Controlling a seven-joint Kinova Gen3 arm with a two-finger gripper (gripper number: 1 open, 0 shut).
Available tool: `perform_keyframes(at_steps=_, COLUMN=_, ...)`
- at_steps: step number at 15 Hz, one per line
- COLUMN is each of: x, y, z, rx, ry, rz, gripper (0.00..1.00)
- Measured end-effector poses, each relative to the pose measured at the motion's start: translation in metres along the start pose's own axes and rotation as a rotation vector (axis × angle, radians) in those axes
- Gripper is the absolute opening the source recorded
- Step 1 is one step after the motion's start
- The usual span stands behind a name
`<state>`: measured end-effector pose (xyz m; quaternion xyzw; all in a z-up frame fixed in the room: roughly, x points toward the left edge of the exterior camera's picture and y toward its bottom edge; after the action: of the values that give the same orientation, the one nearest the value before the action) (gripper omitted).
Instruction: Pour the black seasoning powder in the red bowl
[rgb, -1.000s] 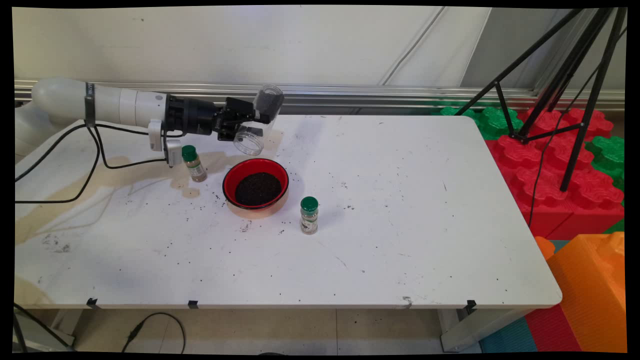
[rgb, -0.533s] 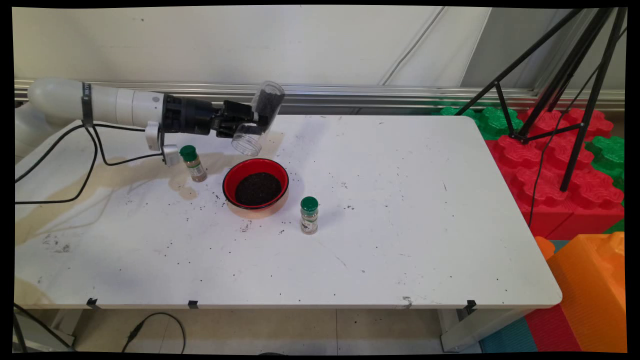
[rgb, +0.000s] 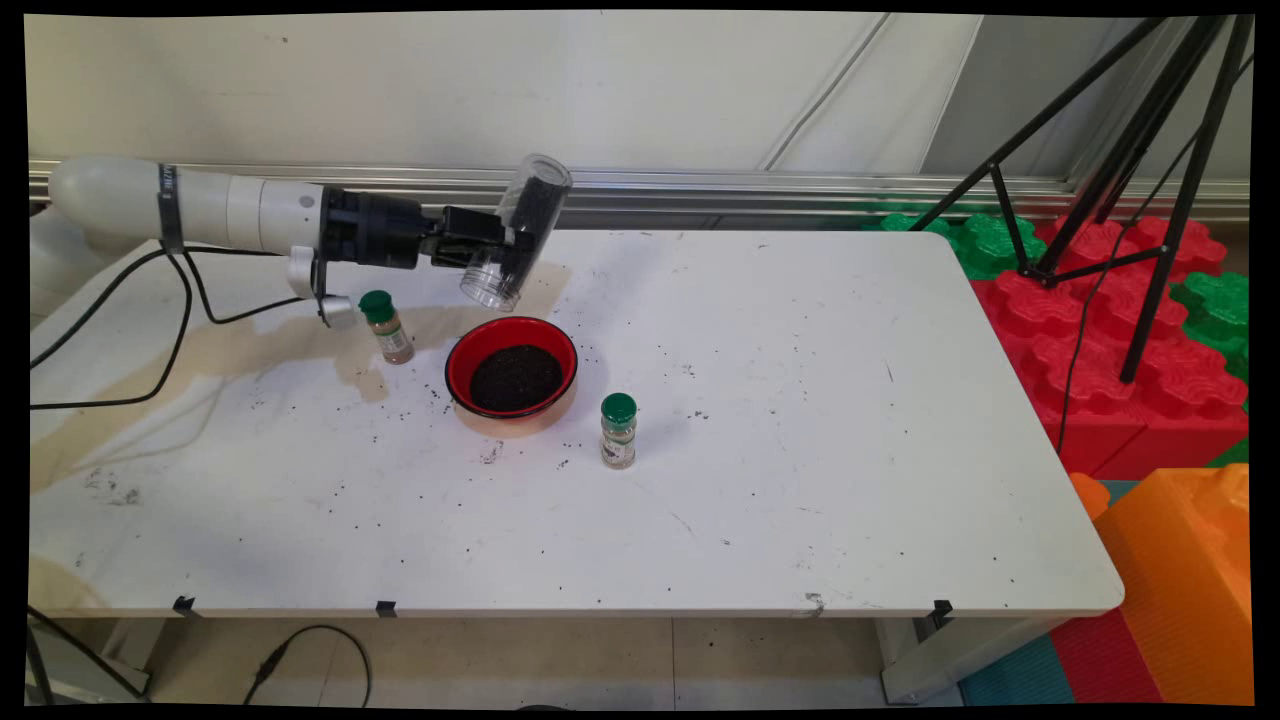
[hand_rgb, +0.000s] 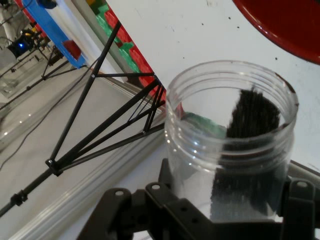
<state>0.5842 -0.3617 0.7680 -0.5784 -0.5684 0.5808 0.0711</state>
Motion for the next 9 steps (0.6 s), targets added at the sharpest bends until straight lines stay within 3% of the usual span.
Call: perform_keyframes(at_steps=9, x=0.0021, y=-0.004, z=-0.0039, rx=0.015, ry=0.001, rz=0.101, gripper=0.0)
